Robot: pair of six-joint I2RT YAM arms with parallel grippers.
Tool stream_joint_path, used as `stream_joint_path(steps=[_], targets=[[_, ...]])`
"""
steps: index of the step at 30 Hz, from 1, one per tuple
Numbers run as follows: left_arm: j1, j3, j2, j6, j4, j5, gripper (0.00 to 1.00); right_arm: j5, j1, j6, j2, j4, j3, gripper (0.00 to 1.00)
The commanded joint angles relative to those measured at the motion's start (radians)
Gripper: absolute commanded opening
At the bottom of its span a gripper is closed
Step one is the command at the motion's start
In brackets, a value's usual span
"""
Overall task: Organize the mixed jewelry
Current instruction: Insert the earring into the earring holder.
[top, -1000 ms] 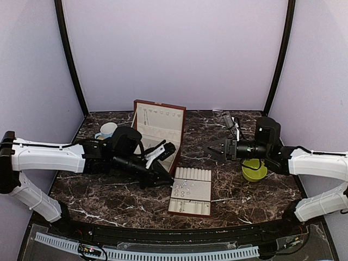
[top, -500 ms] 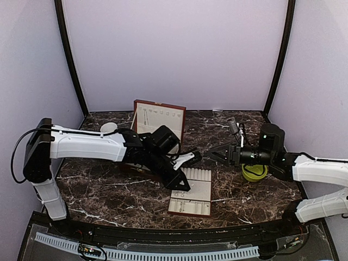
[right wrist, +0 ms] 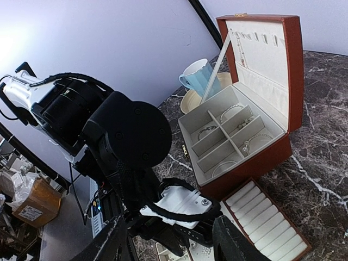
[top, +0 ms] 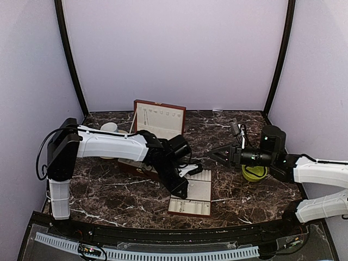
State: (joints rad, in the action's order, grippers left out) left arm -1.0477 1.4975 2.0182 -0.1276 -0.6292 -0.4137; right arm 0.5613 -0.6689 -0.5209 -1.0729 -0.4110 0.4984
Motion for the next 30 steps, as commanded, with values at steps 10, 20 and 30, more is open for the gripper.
stream_joint_path(steps=[10,20,30], targets=[[-0.003,0.049,0.007,-0.034,-0.038,0.044,0.12,-0.013,0.002,0.006,-0.010,-0.051,-0.010,0.55],[-0.003,0.064,0.026,-0.031,-0.038,0.045,0.12,-0.017,0.002,0.001,-0.001,-0.052,-0.017,0.55],[-0.003,0.069,0.045,-0.039,-0.035,0.044,0.12,-0.030,0.002,-0.003,0.014,-0.049,-0.021,0.55]])
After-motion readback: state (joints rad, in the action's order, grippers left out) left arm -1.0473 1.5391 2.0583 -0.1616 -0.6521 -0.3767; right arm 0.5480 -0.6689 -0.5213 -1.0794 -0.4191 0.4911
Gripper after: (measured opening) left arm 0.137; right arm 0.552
